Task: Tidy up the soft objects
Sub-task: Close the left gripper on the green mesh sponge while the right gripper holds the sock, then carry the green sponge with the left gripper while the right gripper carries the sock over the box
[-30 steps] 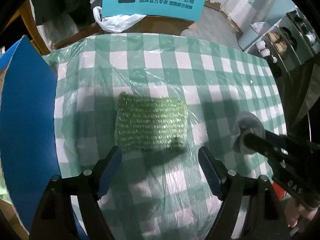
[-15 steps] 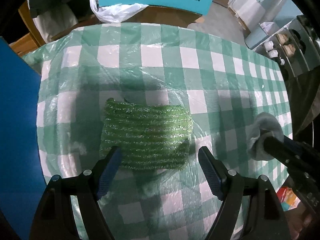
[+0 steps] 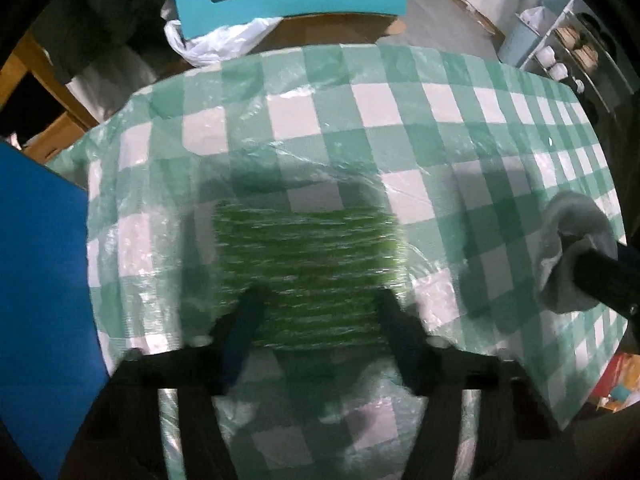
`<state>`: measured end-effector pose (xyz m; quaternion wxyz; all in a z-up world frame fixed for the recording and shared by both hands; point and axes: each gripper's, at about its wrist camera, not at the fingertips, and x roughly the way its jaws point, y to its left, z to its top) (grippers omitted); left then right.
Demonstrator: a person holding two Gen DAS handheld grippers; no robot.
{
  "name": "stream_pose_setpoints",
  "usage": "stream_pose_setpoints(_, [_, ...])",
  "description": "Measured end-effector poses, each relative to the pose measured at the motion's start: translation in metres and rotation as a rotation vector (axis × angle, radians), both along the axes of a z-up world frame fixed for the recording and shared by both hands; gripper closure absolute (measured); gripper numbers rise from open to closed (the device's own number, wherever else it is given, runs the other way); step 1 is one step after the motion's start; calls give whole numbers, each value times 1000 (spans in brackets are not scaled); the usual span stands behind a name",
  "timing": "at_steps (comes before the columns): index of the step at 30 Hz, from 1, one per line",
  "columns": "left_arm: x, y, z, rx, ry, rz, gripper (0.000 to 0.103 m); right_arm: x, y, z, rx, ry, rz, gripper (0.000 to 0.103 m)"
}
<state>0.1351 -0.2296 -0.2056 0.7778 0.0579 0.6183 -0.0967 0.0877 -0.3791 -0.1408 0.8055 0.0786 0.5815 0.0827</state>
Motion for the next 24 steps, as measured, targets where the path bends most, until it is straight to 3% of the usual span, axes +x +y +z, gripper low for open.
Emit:
stream_pose_setpoints(2, [4, 10, 1, -33, 11, 24, 82, -1, 0, 0, 1, 1, 2, 77])
stream_pose_setpoints(5, [10, 23, 1, -90, 37, 62, 88, -3, 2, 1, 0, 4, 4, 77])
stream_pose_setpoints(13, [5, 24, 5, -119, 29, 49, 93, -5, 6, 4, -3, 2, 14, 77])
stream_pose_setpoints(24, [-9, 27, 43, -155, -49, 8, 94, -4, 10, 13, -3, -20, 20, 77])
